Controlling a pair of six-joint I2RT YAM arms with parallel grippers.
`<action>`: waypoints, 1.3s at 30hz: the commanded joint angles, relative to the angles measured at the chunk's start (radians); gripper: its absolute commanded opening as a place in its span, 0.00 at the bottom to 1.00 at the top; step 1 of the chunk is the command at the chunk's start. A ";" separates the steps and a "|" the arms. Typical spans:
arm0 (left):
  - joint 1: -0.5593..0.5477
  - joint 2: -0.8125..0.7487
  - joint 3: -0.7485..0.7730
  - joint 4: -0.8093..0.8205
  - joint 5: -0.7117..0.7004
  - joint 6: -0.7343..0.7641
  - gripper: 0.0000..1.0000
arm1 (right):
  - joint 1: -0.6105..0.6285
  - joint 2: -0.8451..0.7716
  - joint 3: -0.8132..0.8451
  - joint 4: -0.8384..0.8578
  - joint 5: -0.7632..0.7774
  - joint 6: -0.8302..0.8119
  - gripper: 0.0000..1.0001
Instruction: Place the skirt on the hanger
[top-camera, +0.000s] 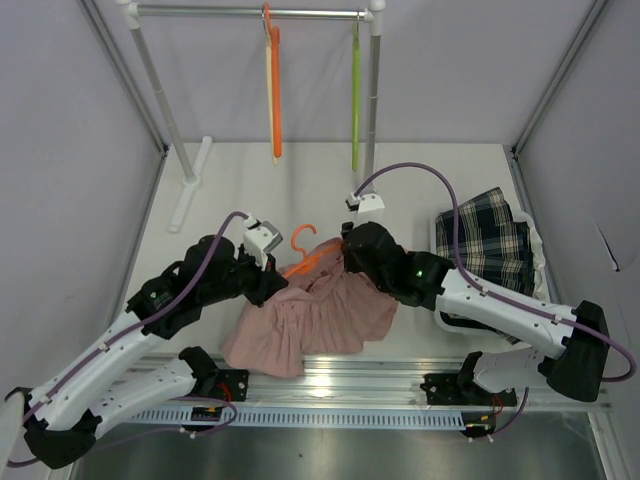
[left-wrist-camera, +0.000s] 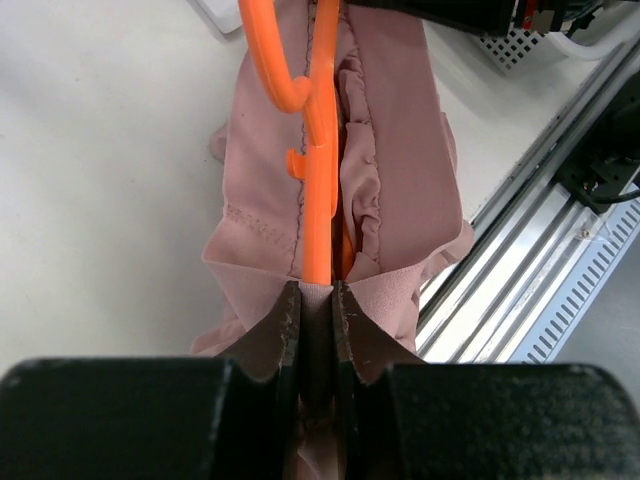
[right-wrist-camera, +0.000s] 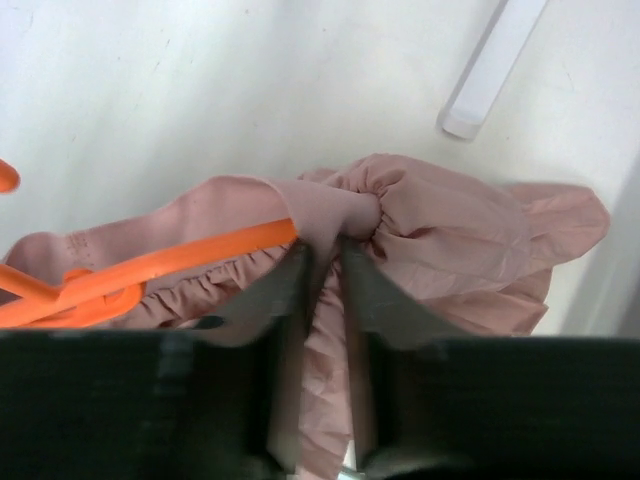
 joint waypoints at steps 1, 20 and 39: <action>-0.004 -0.039 0.038 0.015 -0.046 -0.028 0.00 | 0.000 0.004 0.035 0.008 -0.005 -0.001 0.35; 0.260 0.010 0.163 -0.075 -0.361 -0.086 0.00 | -0.007 -0.295 0.024 -0.023 -0.064 0.041 0.94; 0.722 0.479 0.788 0.040 -0.073 0.035 0.00 | -0.223 -0.329 0.116 -0.098 -0.283 -0.005 0.95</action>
